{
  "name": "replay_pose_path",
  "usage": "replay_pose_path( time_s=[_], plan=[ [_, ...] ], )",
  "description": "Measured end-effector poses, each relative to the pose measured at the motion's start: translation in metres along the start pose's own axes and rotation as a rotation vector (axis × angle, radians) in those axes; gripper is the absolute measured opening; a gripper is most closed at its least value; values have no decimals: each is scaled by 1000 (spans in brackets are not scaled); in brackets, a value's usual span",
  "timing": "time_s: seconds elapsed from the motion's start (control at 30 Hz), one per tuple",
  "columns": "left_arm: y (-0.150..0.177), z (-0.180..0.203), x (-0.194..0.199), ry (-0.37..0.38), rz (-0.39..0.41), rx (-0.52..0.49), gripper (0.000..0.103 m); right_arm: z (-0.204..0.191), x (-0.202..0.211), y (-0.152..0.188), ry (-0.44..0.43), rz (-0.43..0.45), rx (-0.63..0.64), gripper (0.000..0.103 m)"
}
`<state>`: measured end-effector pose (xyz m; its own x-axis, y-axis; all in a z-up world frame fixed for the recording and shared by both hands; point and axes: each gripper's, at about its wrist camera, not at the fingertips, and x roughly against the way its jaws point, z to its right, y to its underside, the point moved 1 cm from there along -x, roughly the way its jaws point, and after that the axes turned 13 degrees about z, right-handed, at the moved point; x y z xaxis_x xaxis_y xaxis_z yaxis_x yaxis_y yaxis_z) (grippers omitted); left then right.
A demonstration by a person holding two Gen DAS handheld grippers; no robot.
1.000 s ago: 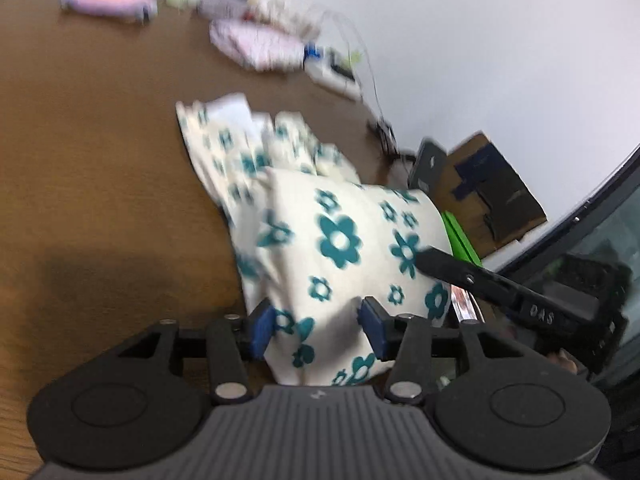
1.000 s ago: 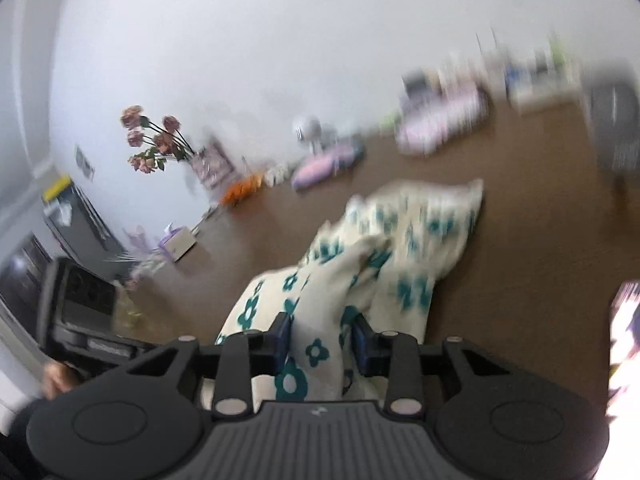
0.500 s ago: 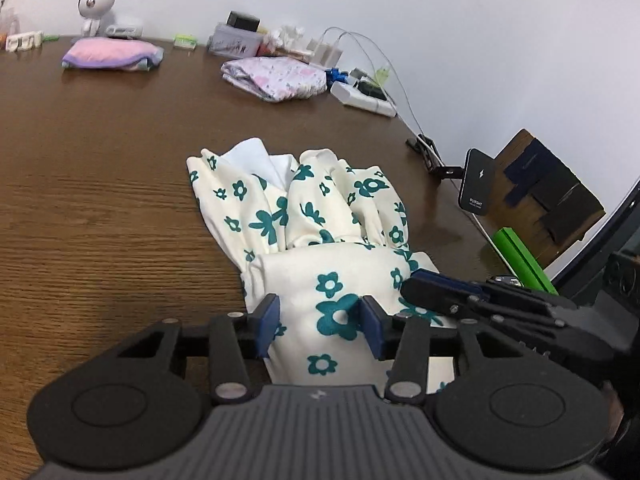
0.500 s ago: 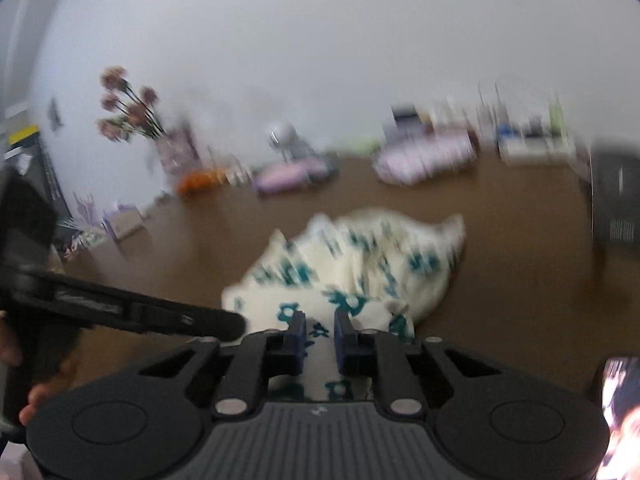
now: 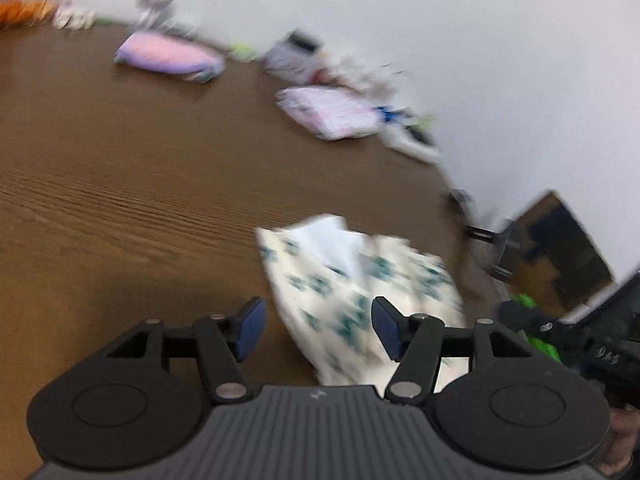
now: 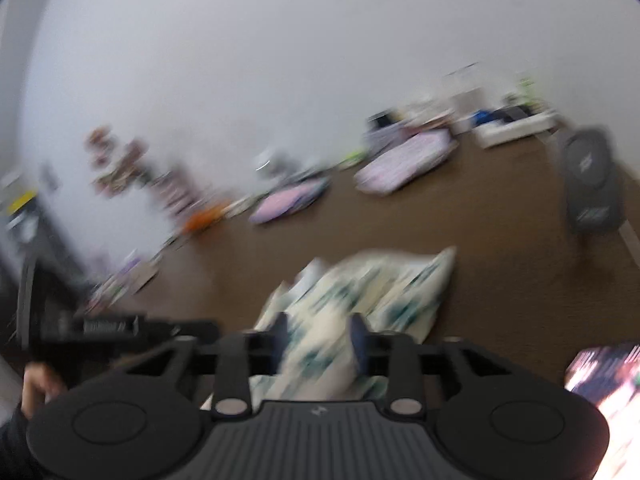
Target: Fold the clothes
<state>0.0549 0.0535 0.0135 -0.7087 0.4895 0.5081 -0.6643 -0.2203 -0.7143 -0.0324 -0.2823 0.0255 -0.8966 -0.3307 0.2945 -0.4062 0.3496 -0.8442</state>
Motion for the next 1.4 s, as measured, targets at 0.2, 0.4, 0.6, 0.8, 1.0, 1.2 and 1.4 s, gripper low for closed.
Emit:
replay_pose_path(
  time_s=[0.2,0.4,0.6,0.8,1.0,1.2,1.4],
  plan=[
    [-14,6,-50,58,-86,-1,48,29,-77,-7,88,-173,-113,14],
    [-9,14,-60,158,-95,20,45,8,-94,6,-23,-212,-73,14],
    [-15,10,8,204,1,-44,73,-19,-14,-9,-42,-80,181,49],
    [25,34,97,297,75,-342,93,-37,63,21,-275,-57,383,54],
    [98,80,133,472,41,-826,103,-69,82,35,-475,-10,604,62],
    [150,89,128,261,233,-1174,103,-68,-4,31,-279,-148,338,28],
    [238,69,127,169,456,-1673,103,-60,-19,43,-230,-281,258,27]
  ],
)
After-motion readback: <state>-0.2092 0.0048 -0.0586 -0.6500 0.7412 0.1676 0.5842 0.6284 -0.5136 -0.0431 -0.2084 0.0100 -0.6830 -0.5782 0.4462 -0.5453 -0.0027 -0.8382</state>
